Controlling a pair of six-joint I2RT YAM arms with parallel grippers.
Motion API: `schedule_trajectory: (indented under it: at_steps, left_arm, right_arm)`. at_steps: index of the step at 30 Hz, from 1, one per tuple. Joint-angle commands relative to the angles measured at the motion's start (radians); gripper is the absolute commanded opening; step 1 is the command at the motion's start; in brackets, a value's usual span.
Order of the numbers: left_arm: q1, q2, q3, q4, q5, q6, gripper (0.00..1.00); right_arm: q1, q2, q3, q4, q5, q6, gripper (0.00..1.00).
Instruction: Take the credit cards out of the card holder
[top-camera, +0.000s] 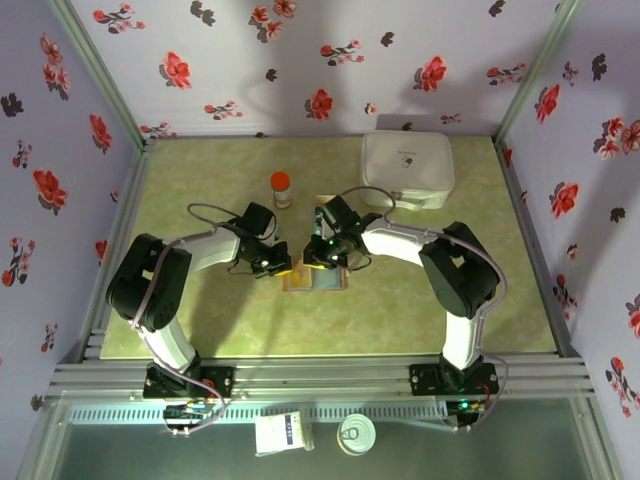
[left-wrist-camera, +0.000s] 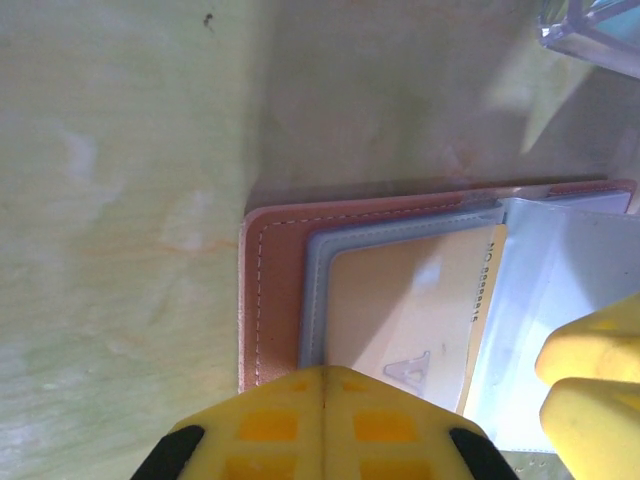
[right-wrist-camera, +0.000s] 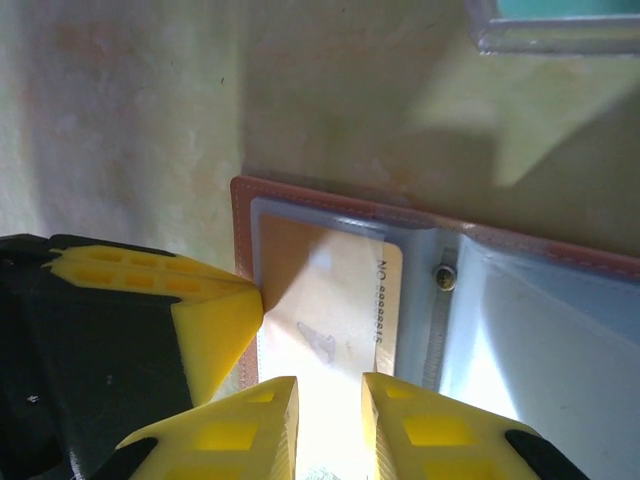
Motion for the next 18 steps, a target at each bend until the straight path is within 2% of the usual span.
schedule_trajectory:
  at_steps: [1, 8, 11, 18]
  left_arm:
    - [-0.006, 0.027, -0.011, -0.026, -0.02, 0.026, 0.04]
    - [-0.006, 0.029, -0.005, -0.024, -0.017, 0.022, 0.04]
    - [-0.005, 0.028, -0.005, -0.022, -0.018, 0.022, 0.04]
    - [-0.005, 0.033, -0.007, -0.016, -0.012, 0.02, 0.04]
  right_arm:
    - [-0.012, -0.072, -0.041, -0.012, 0.015, 0.01, 0.26]
    - [-0.029, -0.214, -0.095, -0.126, 0.122, -0.017, 0.32]
    - [-0.032, -0.245, -0.112, -0.169, 0.165, -0.023, 0.41]
    - [-0.036, -0.19, -0.119, -0.163, 0.145, -0.021, 0.39]
